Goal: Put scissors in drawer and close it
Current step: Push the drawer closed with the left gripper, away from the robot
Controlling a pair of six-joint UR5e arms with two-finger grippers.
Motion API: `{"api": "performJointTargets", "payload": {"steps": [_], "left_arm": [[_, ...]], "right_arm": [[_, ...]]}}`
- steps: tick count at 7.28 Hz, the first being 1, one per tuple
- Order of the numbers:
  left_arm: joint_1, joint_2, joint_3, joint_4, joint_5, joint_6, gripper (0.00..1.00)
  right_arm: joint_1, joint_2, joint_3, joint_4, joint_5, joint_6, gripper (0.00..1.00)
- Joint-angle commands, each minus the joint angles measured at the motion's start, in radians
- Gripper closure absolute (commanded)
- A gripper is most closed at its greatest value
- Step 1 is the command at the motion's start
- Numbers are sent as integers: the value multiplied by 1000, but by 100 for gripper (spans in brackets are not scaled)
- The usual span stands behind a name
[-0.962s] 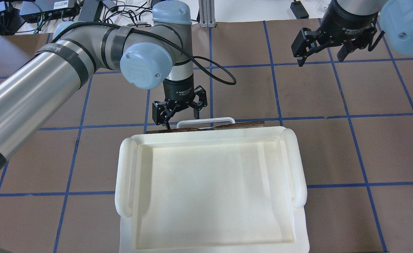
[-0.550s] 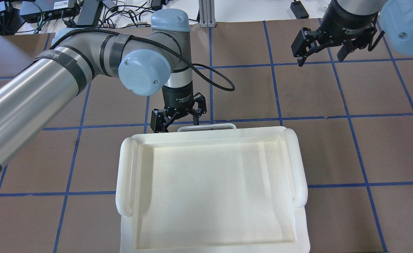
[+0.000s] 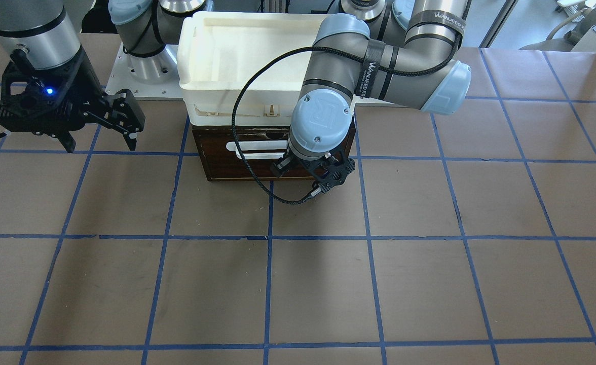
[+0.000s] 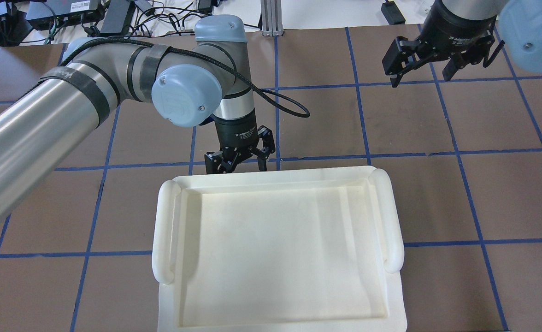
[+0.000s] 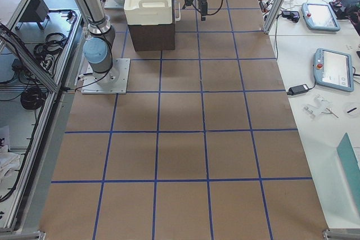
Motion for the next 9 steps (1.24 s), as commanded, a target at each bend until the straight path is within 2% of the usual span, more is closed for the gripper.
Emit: {"api": "performJointTargets", "payload": {"steps": [1, 3, 5, 6, 7, 9], "left_arm": [[-1, 0, -10, -11, -18, -25, 0], [1, 0, -13, -15, -52, -20, 0], [1, 3, -11, -18, -43, -5, 0], [4, 6, -2, -17, -13, 12, 0], [13, 14, 16, -9, 80, 71, 0], [44, 32, 56, 52, 112, 318, 0]], "right_arm": [[0, 0, 0, 0, 1, -2, 0], [0, 0, 0, 2, 1, 0, 0], [-2, 0, 0, 2, 0, 0, 0], [-2, 0, 0, 0, 1, -2, 0], [-2, 0, 0, 2, 0, 0, 0], [-2, 0, 0, 2, 0, 0, 0]]}}
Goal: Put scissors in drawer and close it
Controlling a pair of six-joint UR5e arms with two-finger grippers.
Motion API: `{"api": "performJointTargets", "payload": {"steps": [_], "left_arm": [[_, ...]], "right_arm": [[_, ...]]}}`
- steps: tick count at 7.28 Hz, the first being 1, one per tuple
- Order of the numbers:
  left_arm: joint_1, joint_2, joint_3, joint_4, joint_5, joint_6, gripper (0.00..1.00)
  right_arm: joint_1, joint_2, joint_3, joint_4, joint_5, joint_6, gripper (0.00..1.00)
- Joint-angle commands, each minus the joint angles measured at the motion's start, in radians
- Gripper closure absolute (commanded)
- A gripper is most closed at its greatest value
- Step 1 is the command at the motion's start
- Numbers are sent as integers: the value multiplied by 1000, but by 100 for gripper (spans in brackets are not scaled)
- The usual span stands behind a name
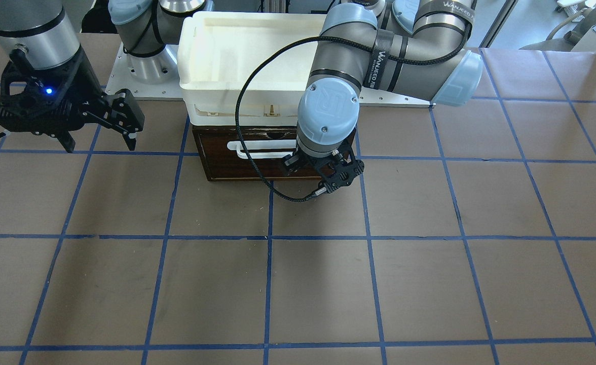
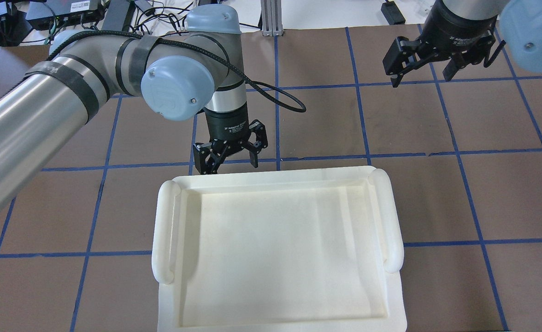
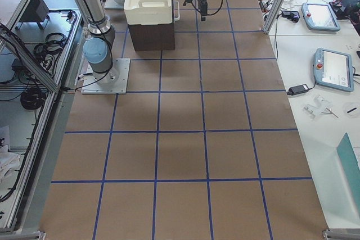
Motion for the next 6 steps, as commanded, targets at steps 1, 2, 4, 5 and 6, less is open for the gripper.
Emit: {"api": "performJointTargets", "payload": {"steps": [1, 2, 4, 5, 6], "left_arm": [[43, 25, 39, 119, 25, 276, 0], [74, 48, 49, 194, 25, 393, 0], [199, 123, 56, 201, 25, 634, 0], [246, 156, 55, 187, 27, 667, 0], [267, 187, 52, 187, 62, 713, 0]], "right_arm": [[0, -1, 0, -1, 0, 1, 0], [0, 0, 0, 0, 0, 1, 0], [0, 0, 0, -1, 1, -1, 0], [0, 0, 0, -1, 1, 1, 0], [0, -1, 0, 0, 0, 1, 0]]}}
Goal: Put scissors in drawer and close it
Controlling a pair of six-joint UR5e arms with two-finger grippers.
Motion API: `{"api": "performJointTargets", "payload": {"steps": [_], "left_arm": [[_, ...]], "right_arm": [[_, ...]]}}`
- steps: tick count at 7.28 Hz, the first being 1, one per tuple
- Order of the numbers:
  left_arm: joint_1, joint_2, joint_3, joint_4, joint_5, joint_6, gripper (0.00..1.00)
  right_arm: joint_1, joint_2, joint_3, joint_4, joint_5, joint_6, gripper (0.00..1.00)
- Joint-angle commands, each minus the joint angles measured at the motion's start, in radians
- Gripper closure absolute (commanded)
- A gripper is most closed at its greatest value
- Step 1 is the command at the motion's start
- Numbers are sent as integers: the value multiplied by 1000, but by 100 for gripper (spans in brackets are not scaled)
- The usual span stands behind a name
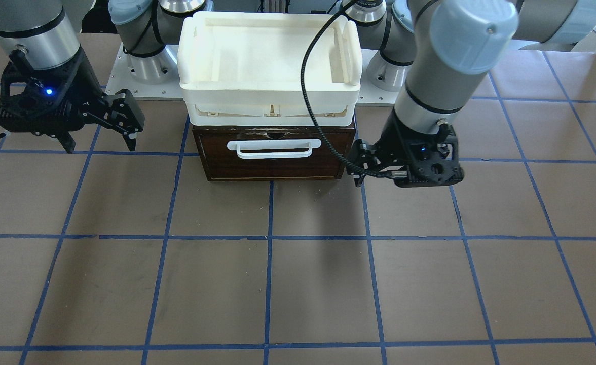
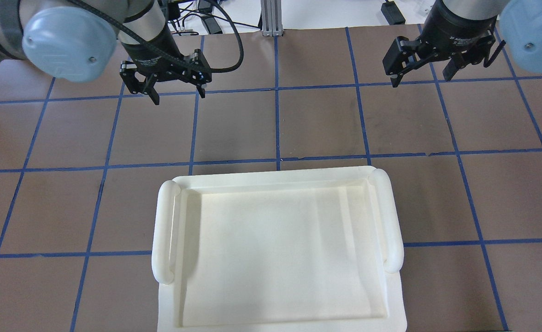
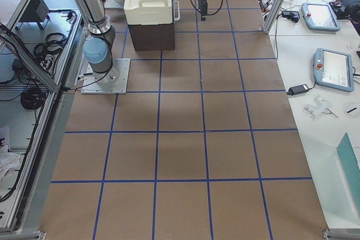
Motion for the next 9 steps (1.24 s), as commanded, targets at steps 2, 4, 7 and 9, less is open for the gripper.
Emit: {"api": "performJointTargets", "payload": {"steps": [2, 4, 7, 9], "left_arm": [[47, 91, -23, -40, 127, 59, 0], [47, 105, -38, -83, 122, 41, 0], [58, 128, -37, -144, 61, 11, 0], [57, 131, -37, -144, 61, 11, 0]], "right_arm": [[-1, -1, 0, 12, -1, 7, 0], [0, 0, 0, 0, -1, 1, 0], [0, 0, 0, 9, -33, -33, 0], [2, -1, 0, 1, -36, -32, 0]]}}
